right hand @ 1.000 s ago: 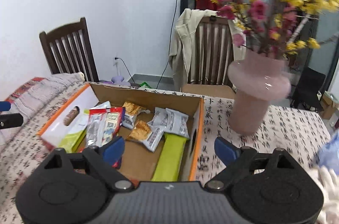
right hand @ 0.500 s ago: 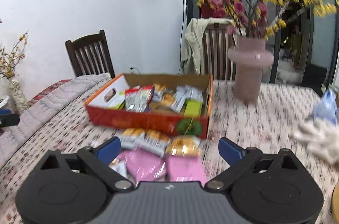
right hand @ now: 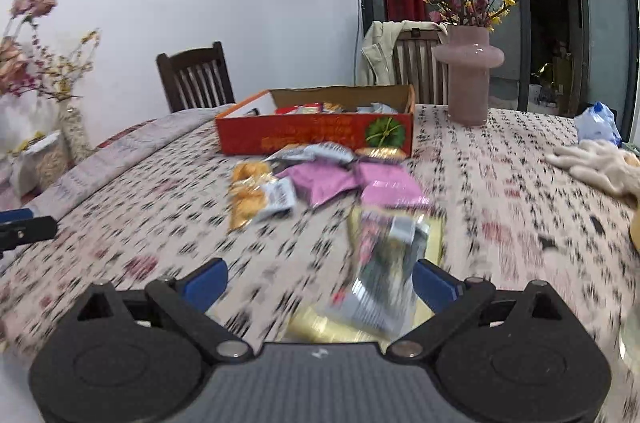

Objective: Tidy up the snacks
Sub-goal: 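Move both grippers back over the remaining snack pile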

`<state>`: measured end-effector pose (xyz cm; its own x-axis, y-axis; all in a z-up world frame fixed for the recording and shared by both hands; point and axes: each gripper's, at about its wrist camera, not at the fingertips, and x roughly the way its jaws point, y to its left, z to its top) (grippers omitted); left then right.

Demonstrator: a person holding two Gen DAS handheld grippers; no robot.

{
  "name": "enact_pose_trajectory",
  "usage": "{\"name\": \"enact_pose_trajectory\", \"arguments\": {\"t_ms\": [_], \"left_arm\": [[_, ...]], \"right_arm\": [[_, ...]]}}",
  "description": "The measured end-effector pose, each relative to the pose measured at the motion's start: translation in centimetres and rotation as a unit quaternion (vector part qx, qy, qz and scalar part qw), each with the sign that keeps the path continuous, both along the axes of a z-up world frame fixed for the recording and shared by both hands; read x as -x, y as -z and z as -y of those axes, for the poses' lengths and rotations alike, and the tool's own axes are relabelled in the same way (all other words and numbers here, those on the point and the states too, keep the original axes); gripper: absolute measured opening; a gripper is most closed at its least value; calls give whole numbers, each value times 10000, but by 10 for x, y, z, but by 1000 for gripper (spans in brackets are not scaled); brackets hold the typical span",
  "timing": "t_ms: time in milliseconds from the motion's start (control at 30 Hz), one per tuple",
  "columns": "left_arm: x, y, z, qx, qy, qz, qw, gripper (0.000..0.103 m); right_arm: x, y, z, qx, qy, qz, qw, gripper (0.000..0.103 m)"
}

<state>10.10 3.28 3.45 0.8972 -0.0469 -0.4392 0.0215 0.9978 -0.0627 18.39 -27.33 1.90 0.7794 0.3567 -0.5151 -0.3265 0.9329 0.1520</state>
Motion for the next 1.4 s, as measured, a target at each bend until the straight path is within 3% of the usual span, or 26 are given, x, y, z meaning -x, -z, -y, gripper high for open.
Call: {"name": "enact_pose_trajectory", "arguments": {"t_ms": [233,367,800,1000,1200,1400], "left_arm": [[45,20,10,47,123,-95,9999,103],[49,29,23,-190,309,-182,9992,103],[44,24,16,-110,257,-114,9995,103],[12,10,0,-85,79,69,9999,103],[-41,-1,-16,31,91,21,10000,103],[-83,-5,-30,200,138,-31,9997,103]], "right_arm": [[64,17,-14,171,-72,126,9997,99],[97,24,-17,196,-48,241,9995,100],[116,22,-29,302,-201,316,9988,100],[85,4,-33,170,-537,448,9974,100],[8,-1,-62,-145,-706,-3,9974,97],[-69,13,-98,-216,-611,-620,9960,85]]}}
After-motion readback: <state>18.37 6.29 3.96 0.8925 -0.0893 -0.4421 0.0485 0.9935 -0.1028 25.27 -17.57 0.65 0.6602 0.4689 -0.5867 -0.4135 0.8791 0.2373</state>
